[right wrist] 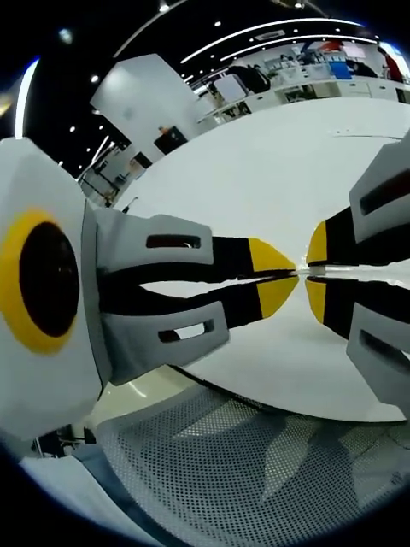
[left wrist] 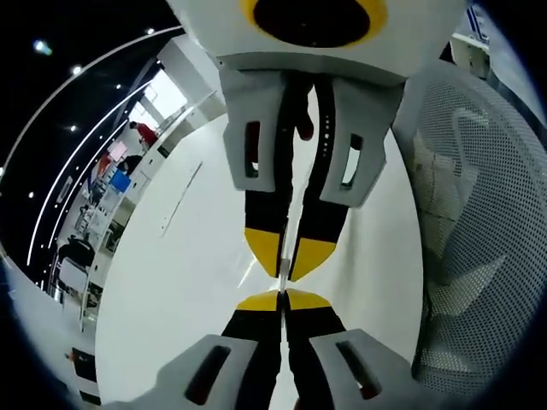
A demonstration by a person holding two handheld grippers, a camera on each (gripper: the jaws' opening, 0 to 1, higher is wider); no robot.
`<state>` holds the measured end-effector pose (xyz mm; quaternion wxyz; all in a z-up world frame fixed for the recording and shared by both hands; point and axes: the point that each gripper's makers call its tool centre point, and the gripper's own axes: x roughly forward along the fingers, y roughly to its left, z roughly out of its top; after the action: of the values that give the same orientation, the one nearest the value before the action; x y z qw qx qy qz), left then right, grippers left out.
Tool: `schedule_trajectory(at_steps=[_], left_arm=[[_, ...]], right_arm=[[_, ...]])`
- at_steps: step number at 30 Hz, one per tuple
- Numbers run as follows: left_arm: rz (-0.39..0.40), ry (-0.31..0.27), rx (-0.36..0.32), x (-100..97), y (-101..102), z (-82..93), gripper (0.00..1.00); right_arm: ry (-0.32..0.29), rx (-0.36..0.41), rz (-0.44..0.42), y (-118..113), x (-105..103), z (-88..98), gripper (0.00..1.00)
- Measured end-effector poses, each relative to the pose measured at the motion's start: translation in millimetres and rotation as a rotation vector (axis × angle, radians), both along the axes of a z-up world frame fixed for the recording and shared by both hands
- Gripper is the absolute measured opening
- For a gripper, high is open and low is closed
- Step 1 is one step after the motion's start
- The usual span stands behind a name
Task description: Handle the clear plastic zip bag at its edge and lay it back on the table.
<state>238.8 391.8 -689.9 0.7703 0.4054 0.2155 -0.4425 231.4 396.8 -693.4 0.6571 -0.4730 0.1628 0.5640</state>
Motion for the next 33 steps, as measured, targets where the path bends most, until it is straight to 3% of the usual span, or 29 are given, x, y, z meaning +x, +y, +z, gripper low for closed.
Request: schedule_trajectory(at_steps=[18, 33], left_arm=[[0.005, 0.009, -0.006, -4.0, 2, 0.9, 0.00], [-0.032, -0.013, 0.027, -0.6, -11, 4.7, 0.00]], right_arm=[[0.029, 0.039, -0.045, 1, -4, -0.1, 0.00], [0.006, 0.065, -0.090, -11, -3, 6.8, 0.00]])
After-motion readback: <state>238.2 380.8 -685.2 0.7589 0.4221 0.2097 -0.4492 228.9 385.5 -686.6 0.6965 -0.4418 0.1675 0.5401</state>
